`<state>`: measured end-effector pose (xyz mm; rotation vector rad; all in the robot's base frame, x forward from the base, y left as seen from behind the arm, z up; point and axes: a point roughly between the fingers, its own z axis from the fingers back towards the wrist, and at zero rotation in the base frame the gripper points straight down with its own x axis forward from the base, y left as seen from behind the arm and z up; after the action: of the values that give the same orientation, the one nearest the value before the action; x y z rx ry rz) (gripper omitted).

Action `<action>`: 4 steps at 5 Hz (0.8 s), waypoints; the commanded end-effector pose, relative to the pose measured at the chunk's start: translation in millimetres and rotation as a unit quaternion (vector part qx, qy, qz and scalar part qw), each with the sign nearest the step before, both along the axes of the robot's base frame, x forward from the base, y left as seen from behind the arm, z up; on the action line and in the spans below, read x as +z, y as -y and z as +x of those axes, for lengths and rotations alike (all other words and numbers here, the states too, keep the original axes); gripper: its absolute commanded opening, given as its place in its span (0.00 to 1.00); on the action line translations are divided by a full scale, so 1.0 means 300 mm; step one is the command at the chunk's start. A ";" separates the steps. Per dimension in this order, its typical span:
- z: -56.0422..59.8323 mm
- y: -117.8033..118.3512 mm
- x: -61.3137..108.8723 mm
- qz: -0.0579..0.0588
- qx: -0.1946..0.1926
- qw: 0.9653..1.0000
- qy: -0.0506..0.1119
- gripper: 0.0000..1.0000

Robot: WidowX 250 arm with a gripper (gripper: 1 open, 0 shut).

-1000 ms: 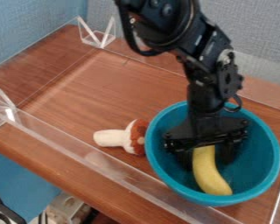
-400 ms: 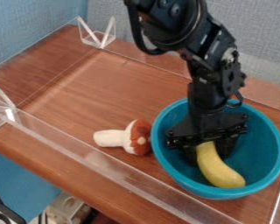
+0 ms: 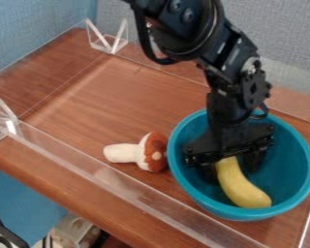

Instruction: Remove the yellow object from the blue bowl and put it on the table

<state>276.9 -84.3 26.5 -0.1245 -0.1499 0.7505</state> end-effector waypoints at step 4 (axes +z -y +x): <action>-0.065 -0.033 -0.075 0.022 0.051 0.998 -0.027 1.00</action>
<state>276.4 -81.4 24.8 -0.1067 -0.1770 0.8391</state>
